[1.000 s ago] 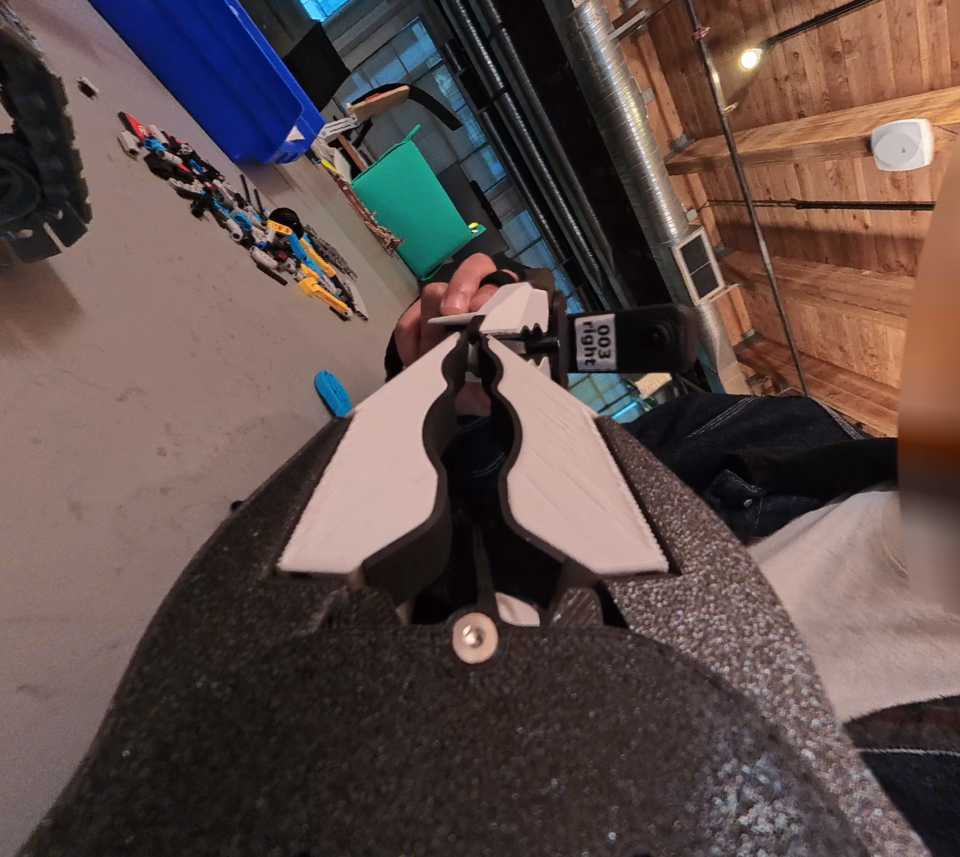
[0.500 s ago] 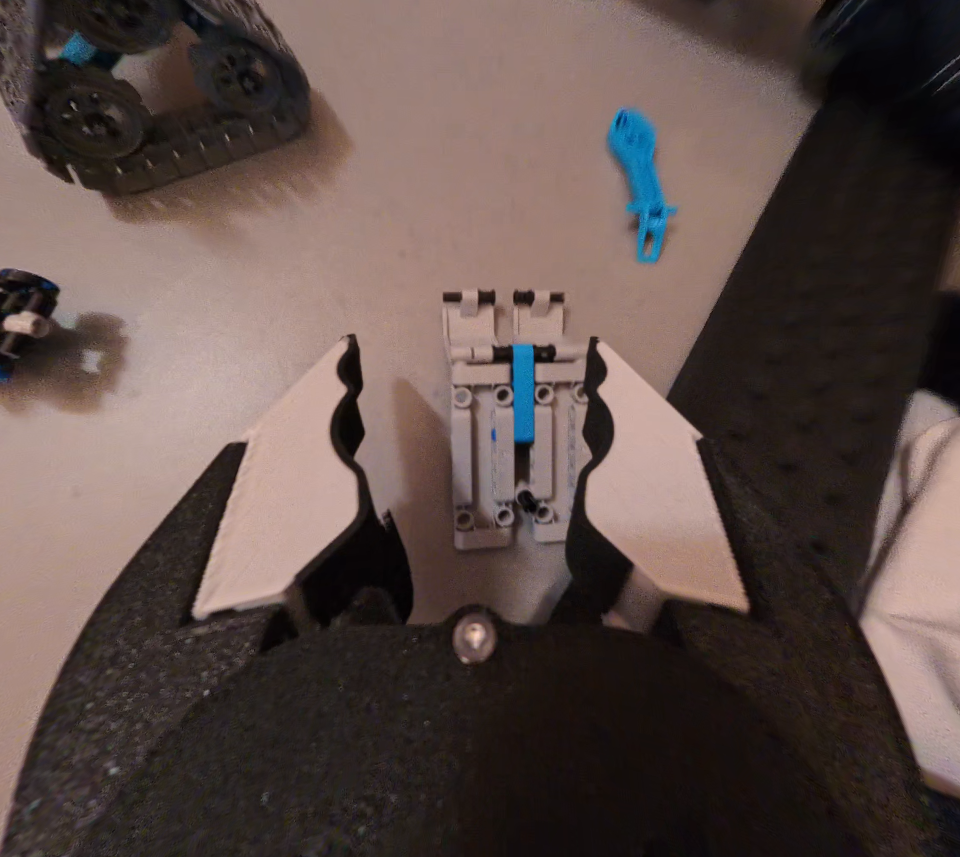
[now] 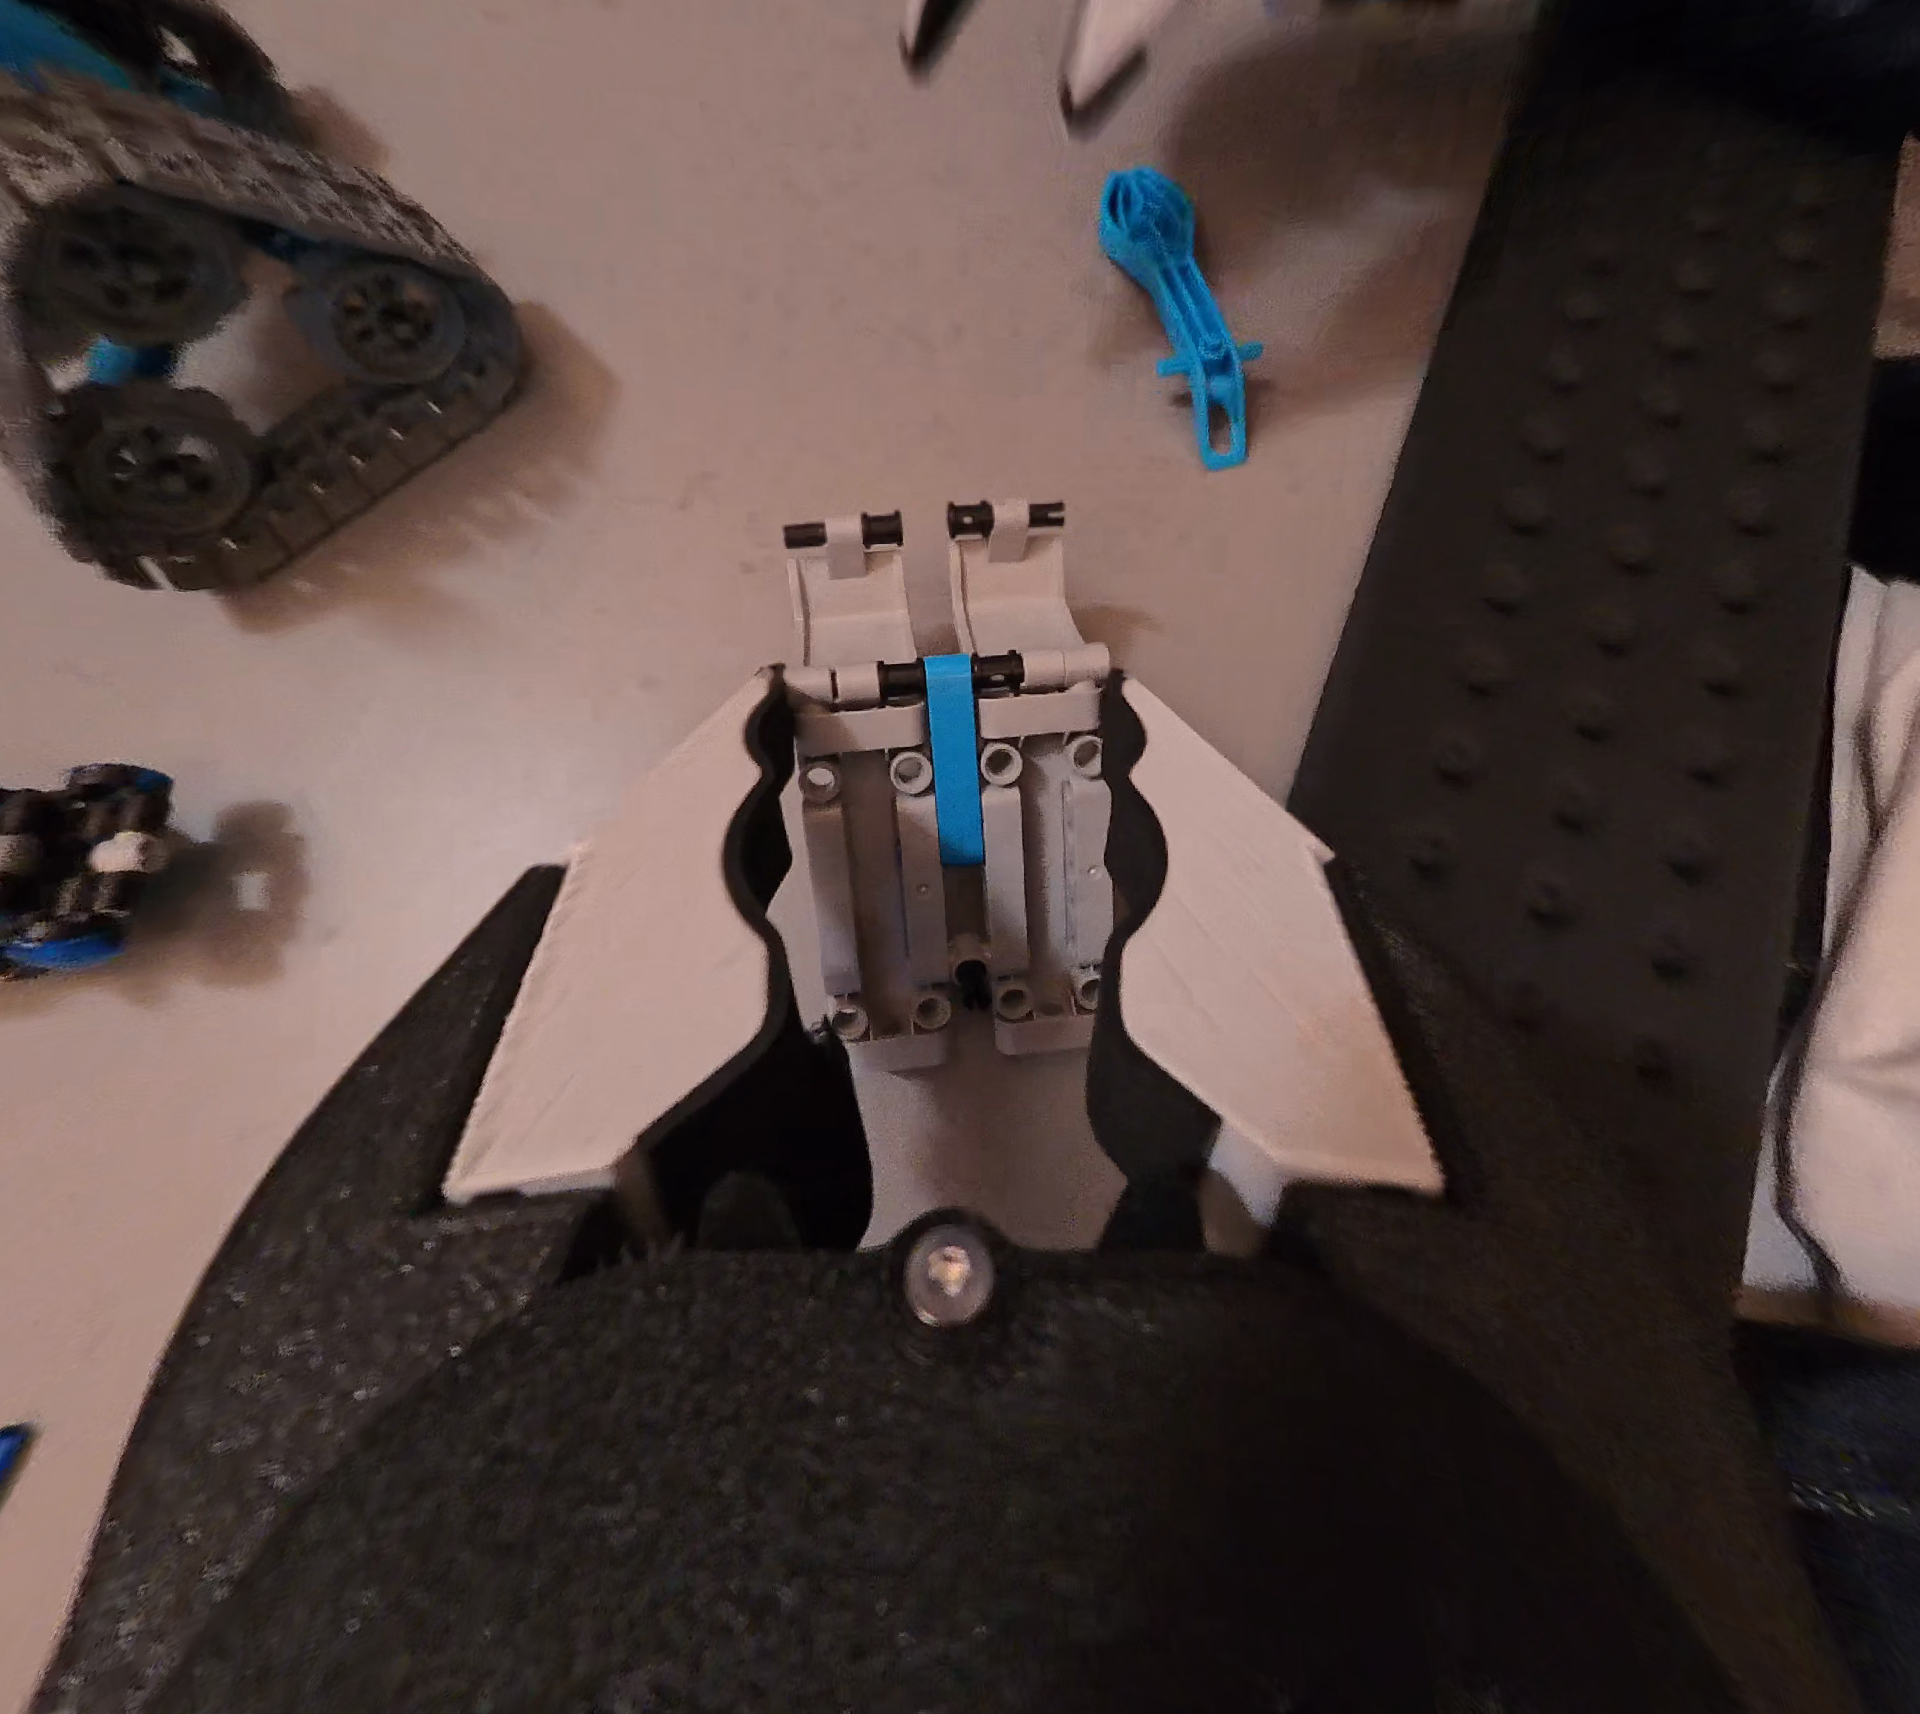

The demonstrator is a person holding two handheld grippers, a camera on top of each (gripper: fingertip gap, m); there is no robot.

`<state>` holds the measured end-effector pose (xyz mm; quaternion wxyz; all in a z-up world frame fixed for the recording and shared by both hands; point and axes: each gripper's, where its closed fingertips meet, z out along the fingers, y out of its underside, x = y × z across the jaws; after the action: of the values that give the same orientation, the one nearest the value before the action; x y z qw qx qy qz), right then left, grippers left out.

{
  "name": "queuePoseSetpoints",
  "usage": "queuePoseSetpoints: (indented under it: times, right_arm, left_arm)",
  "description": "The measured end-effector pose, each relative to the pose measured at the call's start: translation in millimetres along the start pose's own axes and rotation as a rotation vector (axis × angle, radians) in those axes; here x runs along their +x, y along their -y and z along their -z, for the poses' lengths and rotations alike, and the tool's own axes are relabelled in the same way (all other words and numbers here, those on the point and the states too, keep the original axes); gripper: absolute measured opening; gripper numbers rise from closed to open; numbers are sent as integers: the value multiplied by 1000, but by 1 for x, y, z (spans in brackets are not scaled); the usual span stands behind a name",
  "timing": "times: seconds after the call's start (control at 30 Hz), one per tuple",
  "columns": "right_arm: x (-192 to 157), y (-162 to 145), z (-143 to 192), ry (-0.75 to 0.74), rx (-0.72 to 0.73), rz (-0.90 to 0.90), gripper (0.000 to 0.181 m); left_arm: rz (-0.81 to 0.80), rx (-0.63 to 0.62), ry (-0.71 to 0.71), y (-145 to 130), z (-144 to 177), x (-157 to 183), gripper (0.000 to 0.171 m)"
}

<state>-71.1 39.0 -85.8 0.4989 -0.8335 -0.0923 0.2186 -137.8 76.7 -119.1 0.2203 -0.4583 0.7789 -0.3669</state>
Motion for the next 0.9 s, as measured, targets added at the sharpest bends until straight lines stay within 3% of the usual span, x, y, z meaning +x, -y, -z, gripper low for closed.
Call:
queuePoseSetpoints:
  times: [0.1, 0.2, 0.33, 0.53, 0.63, 0.67, 0.73, 0.83, 0.9]
  right_arm:
    - [-6, 8, -41, 33, 40, -196, 30]
    - [-3, 14, -54, 24, 87, -326, 23]
    - [-4, 6, -60, 27, 52, -351, 8]
    - [-3, 3, -60, 25, 39, -357, 6]
    - [8, 9, -53, -44, 85, -345, 5]
    - [16, 13, -47, -96, 117, -340, 5]
    - [29, 21, -35, -175, 191, -365, 5]
    - [30, 41, -23, -131, 376, -476, 5]
    - [20, 55, -22, -29, 484, -544, 5]
  left_arm:
    - [-89, 59, 108, 9, 3, -7, 58]
    - [-175, 82, 230, 15, 6, -18, 58]
    - [-219, 91, 292, 16, 8, -23, 59]
    - [-241, 86, 295, 13, 5, -23, 59]
    - [-128, 134, 334, 21, 9, -31, 59]
    - [-83, 181, 380, 29, 15, -36, 65]
    - [38, 328, 384, 50, 29, -29, 60]
    - [310, 461, 175, 68, 19, 8, 28]
    - [443, 406, 18, 66, -5, 27, 29]
